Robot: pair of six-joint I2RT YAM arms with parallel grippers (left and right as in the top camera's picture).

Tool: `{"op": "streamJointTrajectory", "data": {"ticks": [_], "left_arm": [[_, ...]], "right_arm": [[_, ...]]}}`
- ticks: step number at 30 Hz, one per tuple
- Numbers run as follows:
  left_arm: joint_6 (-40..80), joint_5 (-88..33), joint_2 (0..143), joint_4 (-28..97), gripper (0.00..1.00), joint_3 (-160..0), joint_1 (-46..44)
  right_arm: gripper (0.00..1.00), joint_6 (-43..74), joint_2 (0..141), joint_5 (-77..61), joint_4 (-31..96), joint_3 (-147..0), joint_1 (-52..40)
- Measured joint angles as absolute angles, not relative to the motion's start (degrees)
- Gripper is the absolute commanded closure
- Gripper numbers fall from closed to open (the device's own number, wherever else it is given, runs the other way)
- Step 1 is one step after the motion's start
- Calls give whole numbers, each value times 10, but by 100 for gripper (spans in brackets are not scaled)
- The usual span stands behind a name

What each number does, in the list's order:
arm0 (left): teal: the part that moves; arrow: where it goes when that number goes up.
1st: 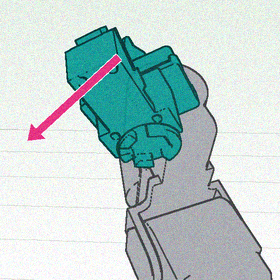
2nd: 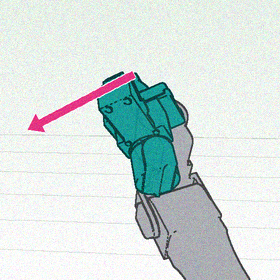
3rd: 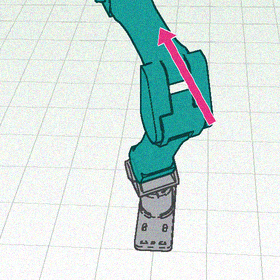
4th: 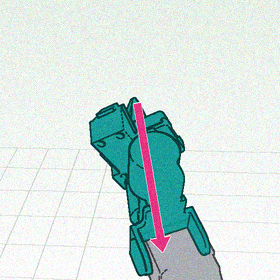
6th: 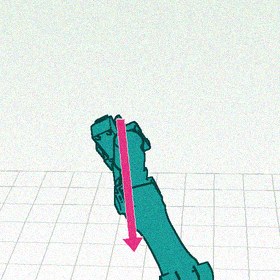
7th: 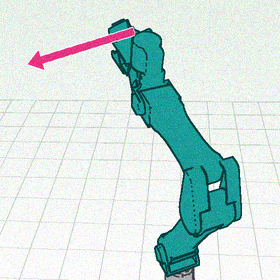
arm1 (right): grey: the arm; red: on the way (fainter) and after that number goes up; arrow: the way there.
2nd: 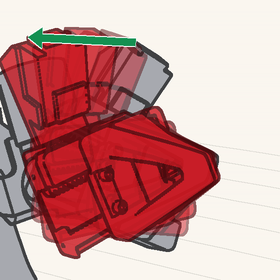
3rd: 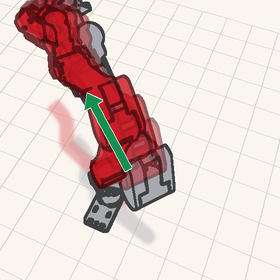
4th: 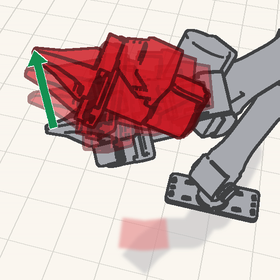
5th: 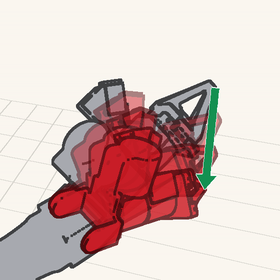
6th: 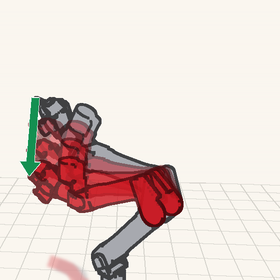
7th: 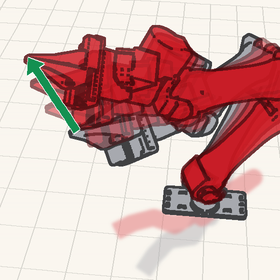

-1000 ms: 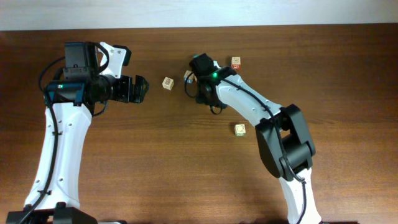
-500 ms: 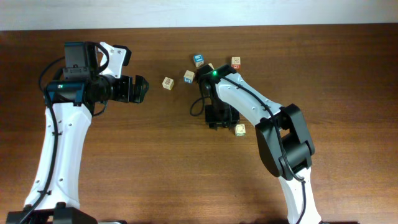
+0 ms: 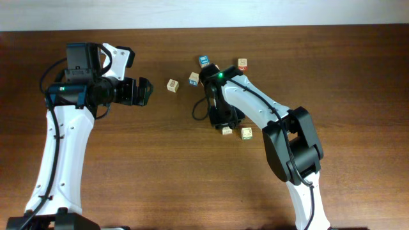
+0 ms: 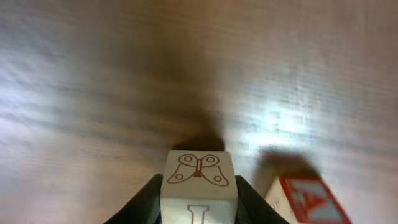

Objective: Rotate 3 blocks

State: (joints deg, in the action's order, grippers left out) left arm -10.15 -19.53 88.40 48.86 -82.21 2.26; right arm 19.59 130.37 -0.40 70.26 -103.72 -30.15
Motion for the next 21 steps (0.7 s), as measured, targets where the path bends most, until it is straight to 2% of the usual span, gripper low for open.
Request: {"op": "streamJointTrajectory", "data": {"ticks": [2,4,5,11,14,18,21], "left_arm": [[-102,-195,884,489,1,-822,23],[-102,-195,884,489,1,-822,23],[-102,-195,884,489,1,-822,23],[-102,-195,884,489,1,-822,23],[-102,-195,884,489,1,-822,23],[-101,-195,884,489,1,-823,23],[-100,-195,884,489,1,-823,23]], "right_arm": [[65,197,1304,-10,736,-1037,-302],[45,197,1304,-10,740,-1037,-302],[41,198,1304,-12,743,-1037,-302],[39,201,1306,-14,764,-1060,-299],[39,182,1308,-14,766,-1184,-274],[39,176,1309,11,599,-1213,-215],[34,226,1333,17,536,-1193,-171]]}}
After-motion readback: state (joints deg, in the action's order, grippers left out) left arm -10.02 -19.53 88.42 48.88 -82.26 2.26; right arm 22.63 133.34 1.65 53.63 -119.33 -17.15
